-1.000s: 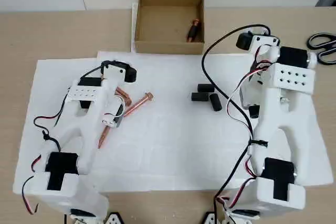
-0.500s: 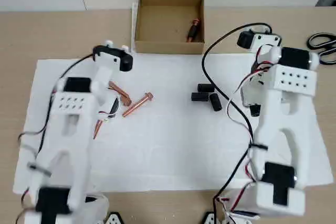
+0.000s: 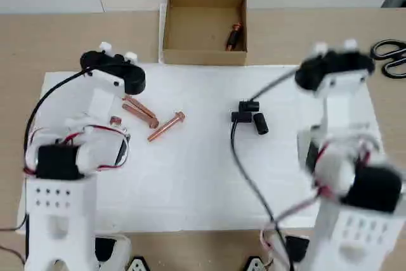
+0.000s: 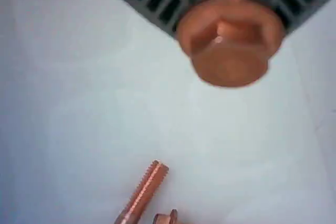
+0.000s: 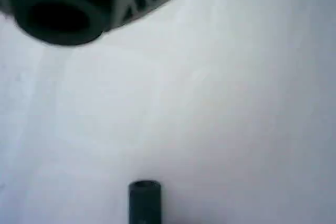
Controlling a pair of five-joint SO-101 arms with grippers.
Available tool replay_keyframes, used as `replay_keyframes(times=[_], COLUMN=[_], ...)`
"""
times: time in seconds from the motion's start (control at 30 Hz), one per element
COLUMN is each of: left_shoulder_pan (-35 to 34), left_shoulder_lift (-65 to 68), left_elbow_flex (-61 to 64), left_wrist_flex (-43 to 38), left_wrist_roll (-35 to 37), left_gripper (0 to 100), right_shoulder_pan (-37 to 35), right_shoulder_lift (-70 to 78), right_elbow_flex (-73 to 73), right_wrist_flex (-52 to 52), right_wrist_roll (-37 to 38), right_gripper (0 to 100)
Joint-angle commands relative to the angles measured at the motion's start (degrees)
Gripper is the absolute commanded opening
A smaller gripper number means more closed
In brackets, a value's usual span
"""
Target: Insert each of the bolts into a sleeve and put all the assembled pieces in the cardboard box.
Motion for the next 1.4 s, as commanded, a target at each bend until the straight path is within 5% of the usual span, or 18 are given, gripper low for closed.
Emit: replay_keyframes(times=[0.0,0.2,0.57,0.87,1.07,1.37], left_shoulder_pan=[0.2,0.3,0.8,14.7,16.6,24.9], left_shoulder_lift=[-5.0,-15.8,-30.0,-30.2,-30.2,-30.2], left_elbow_flex=[2.9,12.1,21.3,23.6,28.6,30.0], left_wrist_flex=[-4.0,-16.1,-27.5,-38.3,-48.6,-52.1], left_wrist_roll=[0.6,9.1,23.9,37.0,37.4,37.4], left_gripper=[1,1,1,1,1,1], right_shoulder_pan=[-0.1,-0.4,-19.7,-29.4,-35.5,-43.6], right_shoulder_lift=[-8.2,-14.8,-34.2,-53.2,-54.5,-54.6], right_elbow_flex=[10.5,25.1,49.8,69.8,76.7,80.6], right_wrist_flex=[-0.5,-17.1,-40.4,-56.5,-56.9,-62.9], right_wrist_roll=[-0.7,-1.8,-19.7,-15.6,-12.8,-12.9], right_gripper=[0.4,0.4,0.5,0.5,0.5,0.5])
